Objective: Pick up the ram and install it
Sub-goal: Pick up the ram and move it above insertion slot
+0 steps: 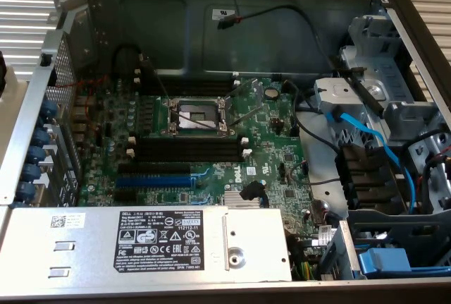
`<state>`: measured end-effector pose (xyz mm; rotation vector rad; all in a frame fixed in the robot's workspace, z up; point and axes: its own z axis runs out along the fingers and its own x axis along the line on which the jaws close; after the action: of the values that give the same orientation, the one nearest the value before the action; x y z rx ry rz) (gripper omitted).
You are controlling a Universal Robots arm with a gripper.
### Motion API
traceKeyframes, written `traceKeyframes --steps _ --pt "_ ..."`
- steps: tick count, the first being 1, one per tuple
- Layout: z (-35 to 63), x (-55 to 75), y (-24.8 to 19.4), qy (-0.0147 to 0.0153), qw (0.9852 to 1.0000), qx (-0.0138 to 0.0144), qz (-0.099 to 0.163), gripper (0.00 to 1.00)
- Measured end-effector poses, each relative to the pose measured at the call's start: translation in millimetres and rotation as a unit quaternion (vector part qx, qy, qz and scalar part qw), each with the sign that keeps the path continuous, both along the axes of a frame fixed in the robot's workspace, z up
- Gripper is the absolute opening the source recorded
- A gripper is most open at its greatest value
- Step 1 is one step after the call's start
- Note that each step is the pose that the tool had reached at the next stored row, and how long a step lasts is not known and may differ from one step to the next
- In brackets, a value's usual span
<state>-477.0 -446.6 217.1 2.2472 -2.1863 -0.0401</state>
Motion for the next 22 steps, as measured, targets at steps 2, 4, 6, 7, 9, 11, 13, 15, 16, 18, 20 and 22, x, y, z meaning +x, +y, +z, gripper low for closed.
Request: traceKeyframes --steps 2,4,6,7,9,11,13,15,16,18,20,22 --pt "-0.7 -0.1 0.1 0.0001 1.0000 -0.0001 0.000 0.26" --pt "-1.4 -0.2 0.1 0.0000 1.0000 -0.0001 0.000 0.26" --pt "-2.5 -0.1 0.1 -0.0001 1.0000 0.0000 0.000 0.26" --pt "-3.1 -0.2 0.1 0.0000 1.0000 0.0000 0.000 0.26" --pt "-3.7 -0.2 0.0 0.0002 1.0000 -0.0001 0.000 0.26" --pt "-4.1 -0.2 0.2 0.0008 1.0000 -0.0001 0.000 0.26" --pt "-4.4 -0.2 0.3 0.0023 1.0000 0.0000 0.000 0.26" --pt "-4.8 -0.2 0.3 0.0056 1.0000 0.0000 0.000 0.26" --pt "-5.0 -0.2 0.3 0.0080 1.0000 0.0000 0.000 0.26" --pt "-5.2 -0.3 0.4 0.0120 0.9999 -0.0001 0.000 0.26" --pt "-6.1 -0.2 0.3 0.0135 0.9999 0.0000 0.000 0.26" --pt "-7.7 -0.2 0.3 0.0139 0.9999 0.0000 0.000 0.26"
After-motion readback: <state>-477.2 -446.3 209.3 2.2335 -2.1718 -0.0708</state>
